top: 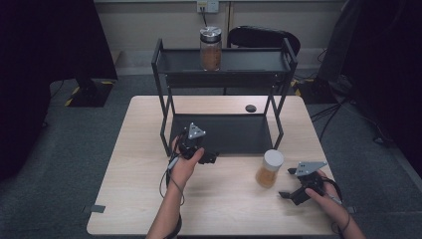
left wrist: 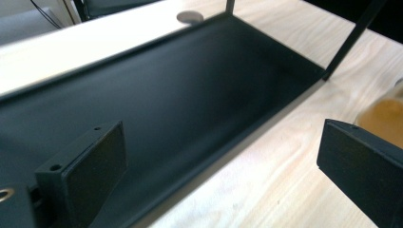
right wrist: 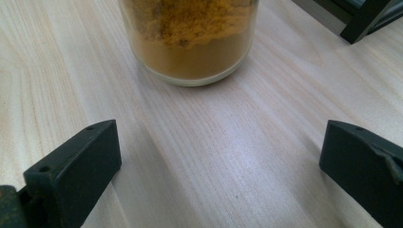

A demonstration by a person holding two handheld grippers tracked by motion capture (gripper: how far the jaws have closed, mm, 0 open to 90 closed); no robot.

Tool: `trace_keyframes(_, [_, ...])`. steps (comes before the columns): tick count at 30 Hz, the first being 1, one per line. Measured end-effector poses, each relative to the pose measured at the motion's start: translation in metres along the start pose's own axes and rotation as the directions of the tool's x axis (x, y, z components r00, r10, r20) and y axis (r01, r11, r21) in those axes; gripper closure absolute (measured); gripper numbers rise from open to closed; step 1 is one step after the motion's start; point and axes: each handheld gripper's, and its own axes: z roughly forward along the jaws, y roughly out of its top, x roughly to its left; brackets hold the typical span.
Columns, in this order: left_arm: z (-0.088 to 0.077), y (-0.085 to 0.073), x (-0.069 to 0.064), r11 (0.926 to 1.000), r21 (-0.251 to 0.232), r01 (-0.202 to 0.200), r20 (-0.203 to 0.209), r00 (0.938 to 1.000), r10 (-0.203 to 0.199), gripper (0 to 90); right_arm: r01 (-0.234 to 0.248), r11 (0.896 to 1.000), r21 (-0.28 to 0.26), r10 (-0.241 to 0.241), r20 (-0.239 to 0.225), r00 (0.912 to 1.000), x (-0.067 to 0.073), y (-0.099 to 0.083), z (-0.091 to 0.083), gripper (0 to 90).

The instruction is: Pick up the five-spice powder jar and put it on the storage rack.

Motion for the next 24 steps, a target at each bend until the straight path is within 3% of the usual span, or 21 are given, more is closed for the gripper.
trace_keyframes(11, [-0.008,-0.038,-0.003,0.9996,0.023,0.018,-0.005,0.9998,-0.018,2.3,0.000,1.000,0.000,0.000,0.000,1.0000,0.000,0.000,0.000,0.0])
trace_keyframes(15, [-0.010,-0.052,-0.007,0.9984,0.054,0.017,-0.013,0.9998,-0.017,2.3,0.000,1.000,0.000,0.000,0.000,1.0000,0.000,0.000,0.000,0.0])
trace_keyframes(24, [-0.020,-0.066,-0.015,0.9914,0.128,-0.028,-0.011,0.9995,0.029,2.3,0.000,1.000,0.000,0.000,0.000,1.0000,0.000,0.000,0.000,0.0])
